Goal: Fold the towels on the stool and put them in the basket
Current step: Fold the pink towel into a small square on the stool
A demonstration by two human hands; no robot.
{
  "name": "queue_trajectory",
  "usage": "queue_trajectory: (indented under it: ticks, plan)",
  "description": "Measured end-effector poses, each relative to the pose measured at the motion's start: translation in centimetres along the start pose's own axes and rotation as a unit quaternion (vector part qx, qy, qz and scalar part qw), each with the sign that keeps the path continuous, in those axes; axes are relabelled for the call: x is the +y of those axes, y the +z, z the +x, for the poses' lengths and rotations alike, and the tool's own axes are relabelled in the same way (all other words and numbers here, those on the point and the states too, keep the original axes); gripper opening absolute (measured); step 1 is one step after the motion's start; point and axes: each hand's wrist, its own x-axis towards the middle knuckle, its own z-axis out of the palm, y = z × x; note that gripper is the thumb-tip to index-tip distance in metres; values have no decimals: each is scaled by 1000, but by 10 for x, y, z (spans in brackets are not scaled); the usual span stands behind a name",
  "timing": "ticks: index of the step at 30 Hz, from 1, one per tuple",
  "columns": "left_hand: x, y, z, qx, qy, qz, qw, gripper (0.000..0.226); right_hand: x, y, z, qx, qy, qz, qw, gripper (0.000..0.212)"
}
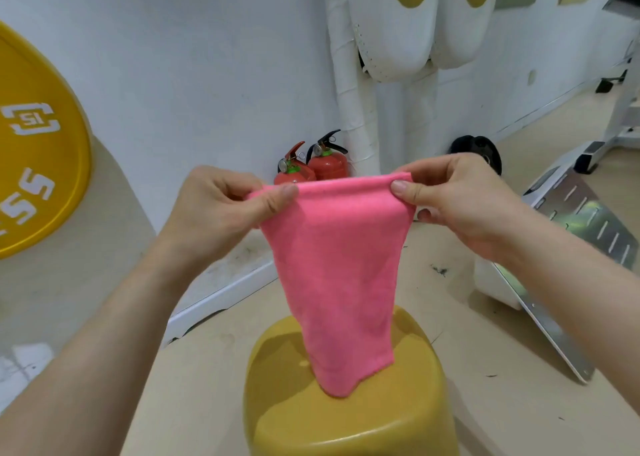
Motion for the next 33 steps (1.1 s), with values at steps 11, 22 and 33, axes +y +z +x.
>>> queue_trajectory:
  ticks: [11,22,33]
  plan:
    - [-24,4,6,69,-105,53,991,22,-1,40,9,-16,45,127,991,15]
    - [-20,-11,-15,32,12,49,998,16,8,32,-27,-44,-277,-176,944,7]
    - [-92,44,-108,-572,-157,250,765,28,110,65,-103,-417,-53,-406,812,14]
